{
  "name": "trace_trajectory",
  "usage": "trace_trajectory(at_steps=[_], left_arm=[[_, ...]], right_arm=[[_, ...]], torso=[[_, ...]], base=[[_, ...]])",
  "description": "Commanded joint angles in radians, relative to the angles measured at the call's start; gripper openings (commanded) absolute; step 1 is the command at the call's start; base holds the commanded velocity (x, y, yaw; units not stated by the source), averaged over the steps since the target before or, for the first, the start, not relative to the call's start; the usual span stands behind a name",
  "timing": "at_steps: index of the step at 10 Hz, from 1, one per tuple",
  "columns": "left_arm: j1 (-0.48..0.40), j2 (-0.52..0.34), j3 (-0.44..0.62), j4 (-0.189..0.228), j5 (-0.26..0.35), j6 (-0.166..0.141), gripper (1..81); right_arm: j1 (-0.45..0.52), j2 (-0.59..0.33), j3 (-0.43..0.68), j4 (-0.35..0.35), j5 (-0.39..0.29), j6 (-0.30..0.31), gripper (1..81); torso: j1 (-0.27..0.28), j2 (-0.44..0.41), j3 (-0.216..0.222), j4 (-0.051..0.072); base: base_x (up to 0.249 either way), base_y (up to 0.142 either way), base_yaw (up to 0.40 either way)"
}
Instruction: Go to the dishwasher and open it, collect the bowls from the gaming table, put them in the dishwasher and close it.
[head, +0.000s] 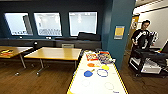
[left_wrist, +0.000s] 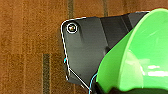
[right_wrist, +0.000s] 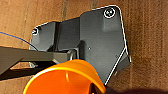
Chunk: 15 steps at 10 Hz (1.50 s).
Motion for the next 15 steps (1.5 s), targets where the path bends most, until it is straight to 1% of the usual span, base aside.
trace_trajectory(at_steps=[1, 9, 15], left_arm=[[-0.043, -0.020, -0.004, 0.000, 0.044, 0.002, 1.0], [-0.044, -0.018, -0.004, 0.002, 0.046, 0.004, 1.0], [-0.043, -0.020, -0.004, 0.000, 0.046, 0.004, 1.0]], right_arm=[[0.031, -0.019, 0.004, -0.019, -0.045, -0.002, 1.0], [0.030, -0.012, -0.002, -0.020, -0.045, -0.002, 1.0], [0.033, 0.002, -0.025, -0.025, -0.046, -0.002, 1.0]], torso=[[0.001, 0.000, 0.000, 0.000], [0.001, 0.000, 0.000, 0.000], [0.001, 0.000, 0.000, 0.000]], base=[[-0.116, 0.000, 0.000], [-0.119, 0.000, 0.000], [-0.143, 0.000, 0.000]])
